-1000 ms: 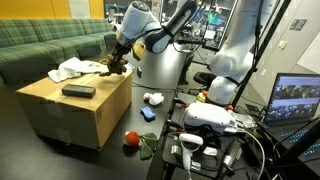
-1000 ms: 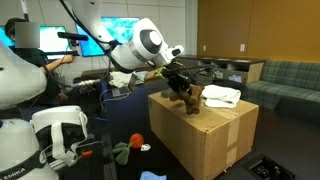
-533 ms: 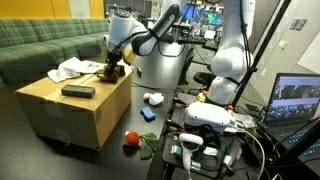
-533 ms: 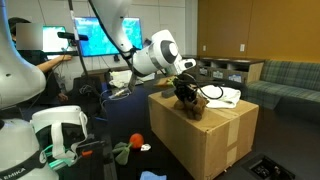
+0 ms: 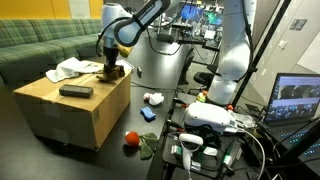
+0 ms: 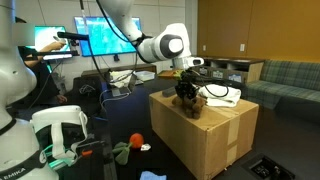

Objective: Put the objects on top of the box on to the table and the objects on the table on top of the box

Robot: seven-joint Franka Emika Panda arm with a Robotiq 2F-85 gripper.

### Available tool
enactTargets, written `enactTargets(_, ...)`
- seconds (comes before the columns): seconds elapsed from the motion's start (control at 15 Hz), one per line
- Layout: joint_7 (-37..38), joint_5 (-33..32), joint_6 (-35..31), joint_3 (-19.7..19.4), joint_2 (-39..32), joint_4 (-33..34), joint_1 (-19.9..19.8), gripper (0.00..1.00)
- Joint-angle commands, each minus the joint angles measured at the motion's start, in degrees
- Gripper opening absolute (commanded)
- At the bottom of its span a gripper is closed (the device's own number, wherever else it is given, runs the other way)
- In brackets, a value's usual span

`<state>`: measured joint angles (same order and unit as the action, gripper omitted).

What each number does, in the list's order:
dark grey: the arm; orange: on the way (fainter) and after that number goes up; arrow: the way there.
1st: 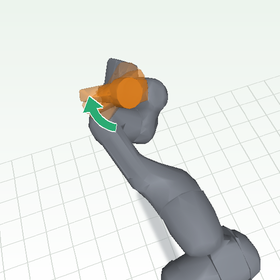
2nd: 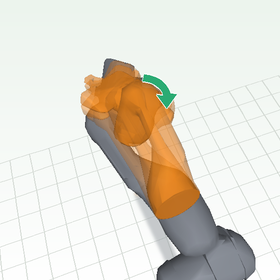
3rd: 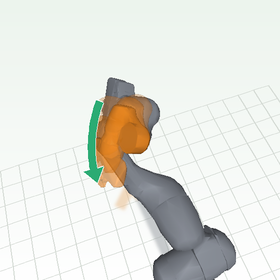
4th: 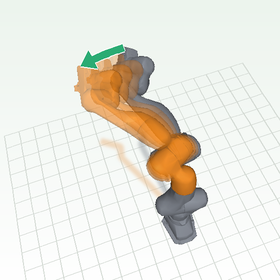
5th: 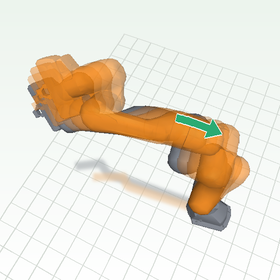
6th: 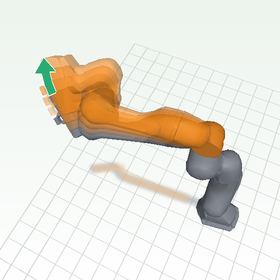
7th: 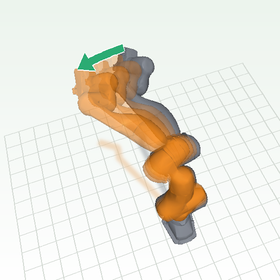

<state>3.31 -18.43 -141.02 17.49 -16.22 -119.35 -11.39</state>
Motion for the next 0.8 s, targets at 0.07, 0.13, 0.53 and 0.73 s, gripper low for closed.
enactTargets(0.07, -7.24, 6.7, 11.69, -7.1, 4.71, 1.24, 7.37, 0.46)
enactTargets(0.13, -7.93, 6.78, 13.56, -8.02, 5.3, 1.73, 8.24, 0.54)
enactTargets(0.53, -7.69, 6.75, 15.62, -10.6, 4.28, 7.34, 12.15, 0.98)
enactTargets(0.73, -4.35, 6.08, 15.71, -10.28, 2.79, 12.25, 14.67, 1.0)
